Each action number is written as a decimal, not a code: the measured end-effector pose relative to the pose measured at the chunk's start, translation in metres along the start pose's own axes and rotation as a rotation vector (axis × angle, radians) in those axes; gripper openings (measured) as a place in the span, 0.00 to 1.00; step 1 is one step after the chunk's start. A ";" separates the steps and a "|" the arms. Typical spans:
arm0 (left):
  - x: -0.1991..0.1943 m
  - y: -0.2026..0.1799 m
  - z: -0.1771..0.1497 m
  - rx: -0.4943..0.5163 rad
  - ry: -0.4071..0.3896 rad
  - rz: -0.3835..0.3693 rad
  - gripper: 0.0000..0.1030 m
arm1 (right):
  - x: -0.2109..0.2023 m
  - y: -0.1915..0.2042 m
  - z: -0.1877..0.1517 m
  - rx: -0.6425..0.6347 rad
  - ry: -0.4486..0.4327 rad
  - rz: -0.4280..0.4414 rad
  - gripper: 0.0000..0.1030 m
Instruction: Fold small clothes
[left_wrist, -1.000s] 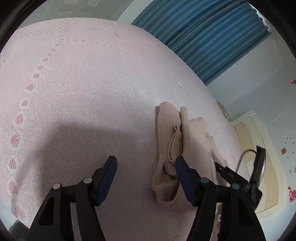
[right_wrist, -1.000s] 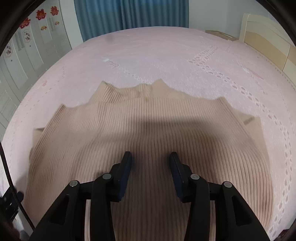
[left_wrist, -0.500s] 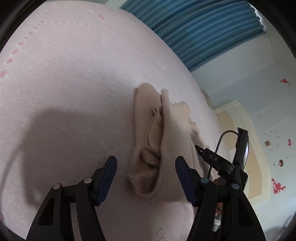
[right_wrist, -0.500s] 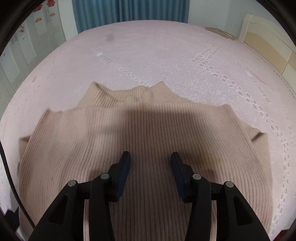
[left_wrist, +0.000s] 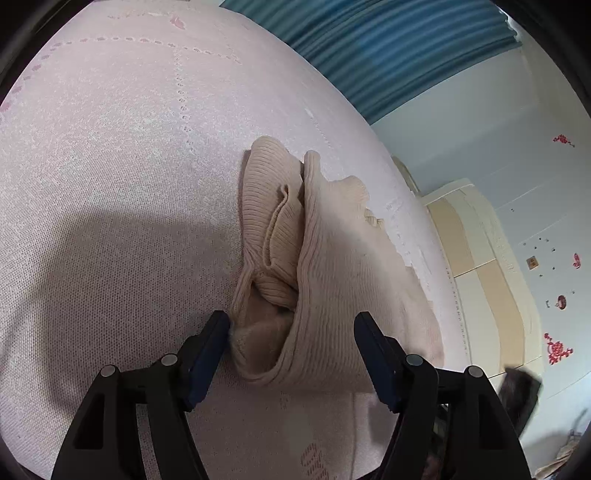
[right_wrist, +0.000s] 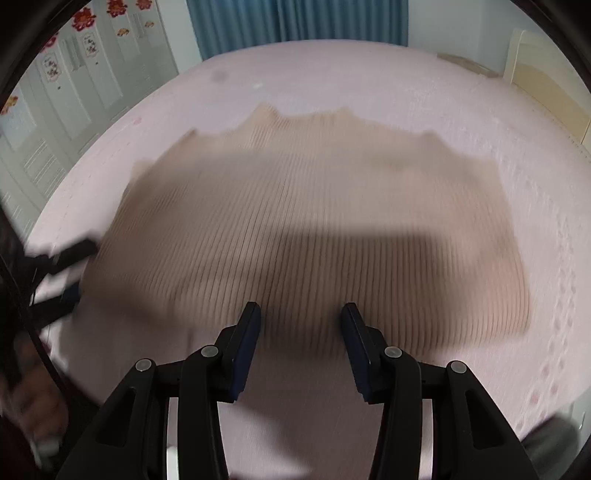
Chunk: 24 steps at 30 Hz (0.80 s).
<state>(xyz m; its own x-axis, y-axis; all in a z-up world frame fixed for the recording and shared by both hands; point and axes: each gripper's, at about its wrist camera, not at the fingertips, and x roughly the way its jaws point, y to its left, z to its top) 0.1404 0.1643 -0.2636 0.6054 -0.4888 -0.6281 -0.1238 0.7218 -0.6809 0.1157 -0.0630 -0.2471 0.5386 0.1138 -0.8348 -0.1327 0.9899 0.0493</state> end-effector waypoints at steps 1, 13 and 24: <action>0.002 -0.003 0.000 0.008 -0.002 0.011 0.66 | -0.003 0.002 -0.006 -0.019 0.008 0.001 0.45; 0.018 -0.012 0.007 0.025 -0.023 0.042 0.65 | -0.048 -0.045 -0.020 0.020 -0.151 0.087 0.43; 0.028 -0.026 0.029 -0.042 -0.051 0.152 0.24 | -0.078 -0.145 -0.036 0.240 -0.283 0.032 0.43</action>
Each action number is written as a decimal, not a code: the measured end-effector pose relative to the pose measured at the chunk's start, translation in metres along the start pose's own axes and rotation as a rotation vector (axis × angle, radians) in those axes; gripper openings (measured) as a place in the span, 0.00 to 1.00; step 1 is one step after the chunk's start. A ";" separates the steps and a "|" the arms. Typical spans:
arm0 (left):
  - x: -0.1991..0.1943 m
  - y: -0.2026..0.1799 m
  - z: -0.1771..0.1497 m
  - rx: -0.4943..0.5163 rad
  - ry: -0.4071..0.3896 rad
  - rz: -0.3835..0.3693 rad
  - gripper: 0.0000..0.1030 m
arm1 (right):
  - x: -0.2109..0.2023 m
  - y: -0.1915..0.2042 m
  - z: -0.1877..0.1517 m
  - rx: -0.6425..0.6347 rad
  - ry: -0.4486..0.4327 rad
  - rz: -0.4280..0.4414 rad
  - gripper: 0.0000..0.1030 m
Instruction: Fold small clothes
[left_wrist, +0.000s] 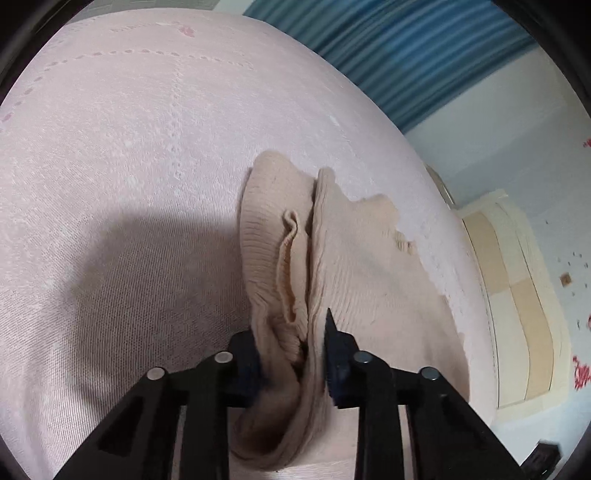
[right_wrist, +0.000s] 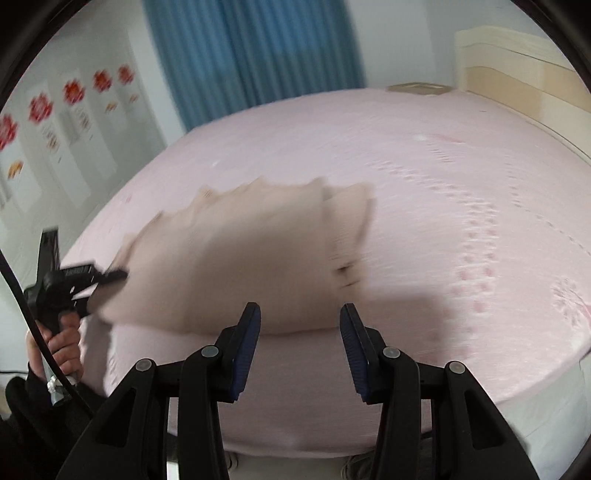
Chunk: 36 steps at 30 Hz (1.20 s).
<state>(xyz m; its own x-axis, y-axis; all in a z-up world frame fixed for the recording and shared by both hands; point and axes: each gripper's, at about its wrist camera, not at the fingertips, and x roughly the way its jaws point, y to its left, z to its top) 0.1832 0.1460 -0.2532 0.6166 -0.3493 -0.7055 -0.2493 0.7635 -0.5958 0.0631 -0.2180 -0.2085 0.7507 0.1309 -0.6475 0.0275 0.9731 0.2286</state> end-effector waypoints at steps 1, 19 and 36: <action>-0.005 -0.008 0.001 0.011 -0.014 0.012 0.23 | -0.003 -0.012 -0.001 0.027 -0.015 -0.009 0.43; -0.015 -0.255 -0.054 0.474 -0.040 0.089 0.19 | 0.000 -0.114 -0.017 0.322 -0.018 0.046 0.44; 0.000 -0.255 -0.096 0.501 0.098 -0.086 0.66 | -0.003 -0.112 -0.016 0.309 -0.027 0.114 0.43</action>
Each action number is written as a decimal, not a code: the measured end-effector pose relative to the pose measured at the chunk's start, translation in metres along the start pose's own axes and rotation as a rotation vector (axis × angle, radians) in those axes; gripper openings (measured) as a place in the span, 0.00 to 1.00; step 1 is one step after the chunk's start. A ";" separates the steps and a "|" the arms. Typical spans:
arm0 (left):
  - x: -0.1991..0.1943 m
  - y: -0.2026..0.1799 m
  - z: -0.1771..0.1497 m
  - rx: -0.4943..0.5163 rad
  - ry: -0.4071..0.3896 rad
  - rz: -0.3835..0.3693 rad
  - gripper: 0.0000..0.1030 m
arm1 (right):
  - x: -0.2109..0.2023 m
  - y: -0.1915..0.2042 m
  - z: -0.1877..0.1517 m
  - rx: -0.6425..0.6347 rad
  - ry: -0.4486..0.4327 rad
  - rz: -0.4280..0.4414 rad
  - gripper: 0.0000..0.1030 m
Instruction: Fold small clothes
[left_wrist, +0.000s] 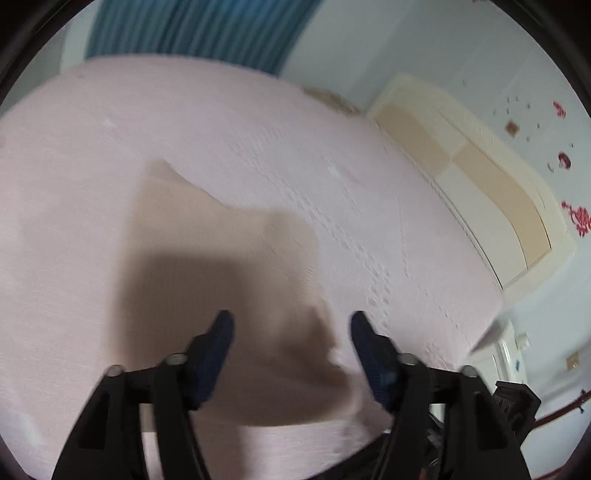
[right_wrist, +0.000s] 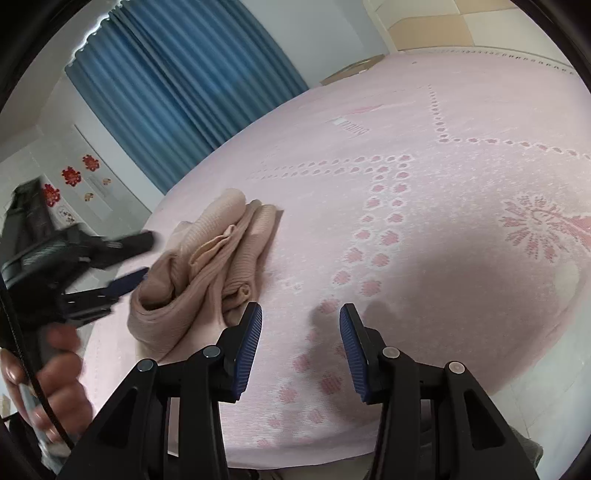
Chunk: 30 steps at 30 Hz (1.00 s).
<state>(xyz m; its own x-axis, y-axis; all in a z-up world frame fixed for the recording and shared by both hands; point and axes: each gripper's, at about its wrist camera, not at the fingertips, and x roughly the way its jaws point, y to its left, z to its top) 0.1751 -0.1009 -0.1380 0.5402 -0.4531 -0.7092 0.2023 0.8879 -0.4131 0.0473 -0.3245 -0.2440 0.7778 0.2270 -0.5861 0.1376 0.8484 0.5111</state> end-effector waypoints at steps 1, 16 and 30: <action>-0.012 0.012 -0.001 0.004 -0.025 0.039 0.66 | -0.002 0.002 -0.001 -0.001 -0.001 0.010 0.43; -0.012 0.131 -0.078 -0.106 0.086 0.133 0.66 | 0.066 0.116 0.042 -0.191 0.072 0.034 0.29; -0.014 0.153 -0.069 -0.162 0.048 0.030 0.66 | 0.075 0.078 0.019 -0.232 0.142 -0.080 0.14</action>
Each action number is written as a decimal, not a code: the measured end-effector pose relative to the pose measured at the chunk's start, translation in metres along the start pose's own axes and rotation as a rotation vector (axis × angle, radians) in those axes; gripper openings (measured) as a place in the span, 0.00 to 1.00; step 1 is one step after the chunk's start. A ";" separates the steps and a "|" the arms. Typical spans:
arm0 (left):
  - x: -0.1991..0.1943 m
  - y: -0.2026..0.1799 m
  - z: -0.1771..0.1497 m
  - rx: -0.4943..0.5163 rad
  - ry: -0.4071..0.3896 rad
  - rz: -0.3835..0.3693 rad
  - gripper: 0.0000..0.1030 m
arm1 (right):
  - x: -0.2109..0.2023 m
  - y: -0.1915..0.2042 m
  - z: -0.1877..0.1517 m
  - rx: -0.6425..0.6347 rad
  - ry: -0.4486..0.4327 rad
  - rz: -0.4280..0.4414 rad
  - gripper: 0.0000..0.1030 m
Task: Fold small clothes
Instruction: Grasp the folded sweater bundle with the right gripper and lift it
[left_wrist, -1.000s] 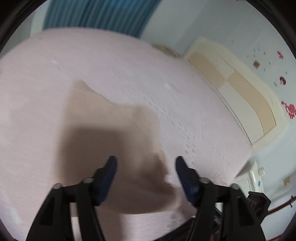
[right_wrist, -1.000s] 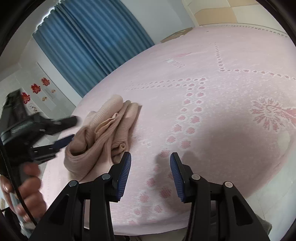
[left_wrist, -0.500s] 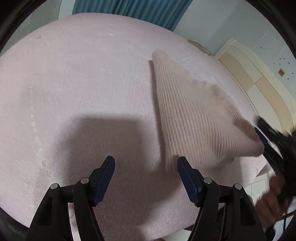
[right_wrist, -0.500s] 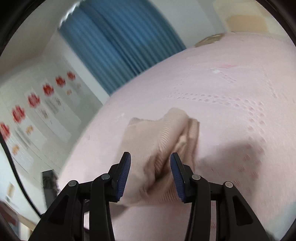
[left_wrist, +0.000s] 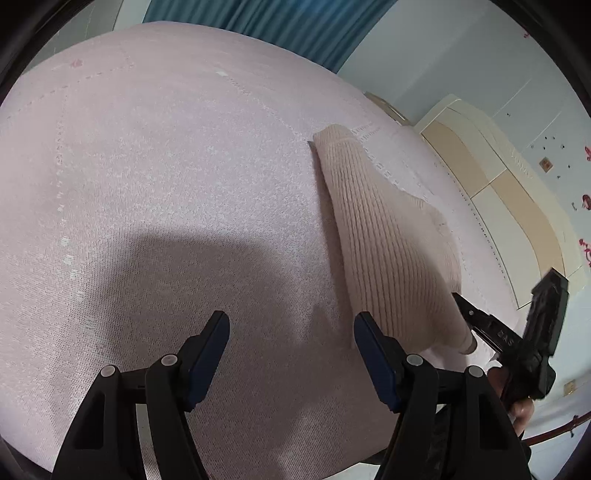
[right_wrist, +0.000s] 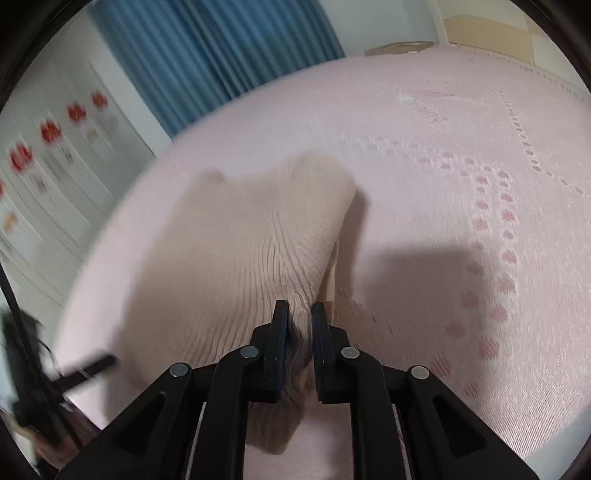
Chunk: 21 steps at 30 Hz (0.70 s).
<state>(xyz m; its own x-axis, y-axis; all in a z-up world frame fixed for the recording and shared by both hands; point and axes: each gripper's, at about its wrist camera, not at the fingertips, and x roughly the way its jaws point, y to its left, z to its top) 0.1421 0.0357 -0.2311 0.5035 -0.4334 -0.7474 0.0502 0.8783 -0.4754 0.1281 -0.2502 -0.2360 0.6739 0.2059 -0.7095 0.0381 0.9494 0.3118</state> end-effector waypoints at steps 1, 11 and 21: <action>-0.001 0.002 0.001 -0.003 -0.002 -0.003 0.66 | -0.005 0.002 0.002 -0.001 -0.009 0.004 0.17; -0.007 0.022 0.001 -0.058 -0.027 -0.026 0.66 | 0.039 -0.013 0.034 0.141 0.093 0.132 0.57; -0.005 0.031 0.001 -0.085 -0.045 -0.047 0.66 | 0.077 -0.021 0.043 0.221 0.148 0.236 0.67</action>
<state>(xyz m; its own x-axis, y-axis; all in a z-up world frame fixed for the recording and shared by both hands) 0.1418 0.0654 -0.2418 0.5405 -0.4628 -0.7026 0.0029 0.8361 -0.5485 0.2107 -0.2650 -0.2701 0.5693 0.4608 -0.6809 0.0644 0.8006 0.5957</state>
